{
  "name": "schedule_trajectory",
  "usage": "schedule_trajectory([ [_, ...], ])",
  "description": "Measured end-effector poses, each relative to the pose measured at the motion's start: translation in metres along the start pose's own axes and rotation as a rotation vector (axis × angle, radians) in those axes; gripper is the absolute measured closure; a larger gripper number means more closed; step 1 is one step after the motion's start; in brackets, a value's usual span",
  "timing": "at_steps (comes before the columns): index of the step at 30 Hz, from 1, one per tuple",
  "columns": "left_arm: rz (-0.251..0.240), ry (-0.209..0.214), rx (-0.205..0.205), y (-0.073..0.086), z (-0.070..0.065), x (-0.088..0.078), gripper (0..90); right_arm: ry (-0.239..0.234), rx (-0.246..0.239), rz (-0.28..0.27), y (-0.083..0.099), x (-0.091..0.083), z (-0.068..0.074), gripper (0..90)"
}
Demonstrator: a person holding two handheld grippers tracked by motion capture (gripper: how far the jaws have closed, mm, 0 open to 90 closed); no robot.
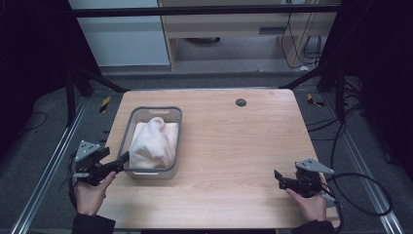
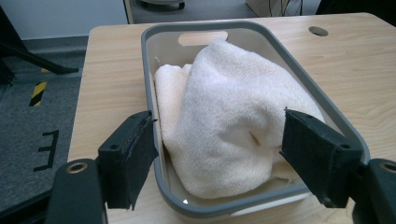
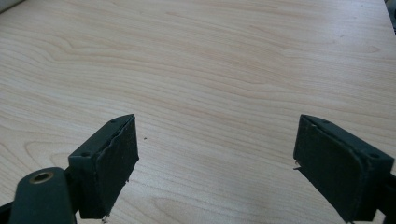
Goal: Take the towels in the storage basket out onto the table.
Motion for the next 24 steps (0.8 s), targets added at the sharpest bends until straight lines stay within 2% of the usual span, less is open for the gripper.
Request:
schedule_trajectory([
  [12,0.022,0.008,0.026,-0.02,-0.007,0.007,25.0,0.012,-0.015,0.01,0.001,0.002,-0.002,13.2],
  [24,0.07,0.019,0.054,-0.027,-0.012,0.022,23.3,0.017,-0.009,0.018,0.002,0.003,-0.004,12.4],
])
Point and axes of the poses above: each handheld gripper's, and its own axes: x roughly forward along the jaws, y roughly out of its underside, z roughly to its left, the point moved 8 cm from there along x, roughly forward along the jaws
